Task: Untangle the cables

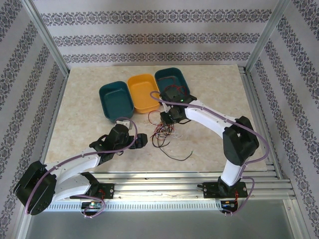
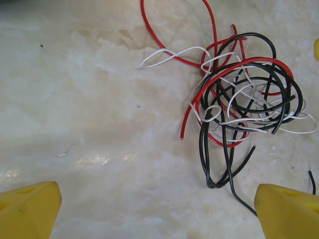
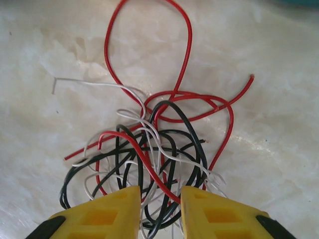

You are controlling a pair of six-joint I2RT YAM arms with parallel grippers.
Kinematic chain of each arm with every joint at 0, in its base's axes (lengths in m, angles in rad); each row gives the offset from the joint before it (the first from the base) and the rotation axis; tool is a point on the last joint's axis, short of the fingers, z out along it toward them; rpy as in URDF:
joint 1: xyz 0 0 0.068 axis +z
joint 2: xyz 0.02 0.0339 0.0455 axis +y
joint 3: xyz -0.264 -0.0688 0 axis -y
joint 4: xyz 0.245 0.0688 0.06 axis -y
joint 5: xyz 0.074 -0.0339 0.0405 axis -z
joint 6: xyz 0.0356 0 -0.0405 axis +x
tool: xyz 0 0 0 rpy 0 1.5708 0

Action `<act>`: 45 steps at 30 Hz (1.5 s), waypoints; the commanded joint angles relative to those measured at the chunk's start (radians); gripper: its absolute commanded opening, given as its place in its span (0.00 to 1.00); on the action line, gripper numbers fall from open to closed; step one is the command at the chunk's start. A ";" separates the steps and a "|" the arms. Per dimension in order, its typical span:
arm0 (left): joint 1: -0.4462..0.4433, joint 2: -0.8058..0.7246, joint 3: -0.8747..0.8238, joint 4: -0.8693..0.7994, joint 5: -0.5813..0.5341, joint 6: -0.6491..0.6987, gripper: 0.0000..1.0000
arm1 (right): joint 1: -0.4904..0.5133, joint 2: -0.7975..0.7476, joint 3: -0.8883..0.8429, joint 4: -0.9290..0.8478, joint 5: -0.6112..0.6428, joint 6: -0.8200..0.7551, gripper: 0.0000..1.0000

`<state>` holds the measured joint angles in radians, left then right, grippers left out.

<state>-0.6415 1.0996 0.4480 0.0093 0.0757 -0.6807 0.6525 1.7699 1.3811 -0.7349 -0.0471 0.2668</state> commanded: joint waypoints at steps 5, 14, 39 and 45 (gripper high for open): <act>-0.002 -0.013 0.020 0.016 -0.002 -0.001 0.99 | 0.014 0.038 0.053 -0.064 -0.046 -0.054 0.28; -0.001 -0.010 0.013 0.026 -0.001 -0.006 0.99 | 0.023 0.078 0.083 -0.088 -0.045 -0.078 0.28; -0.001 -0.001 0.013 0.025 -0.012 -0.004 0.99 | 0.024 0.144 0.123 -0.124 0.003 -0.099 0.28; -0.001 -0.006 0.005 0.025 -0.014 -0.008 0.99 | 0.024 0.162 0.124 -0.128 0.003 -0.100 0.28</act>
<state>-0.6415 1.0981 0.4496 0.0093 0.0746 -0.6811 0.6659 1.9087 1.4906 -0.8383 -0.0528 0.1818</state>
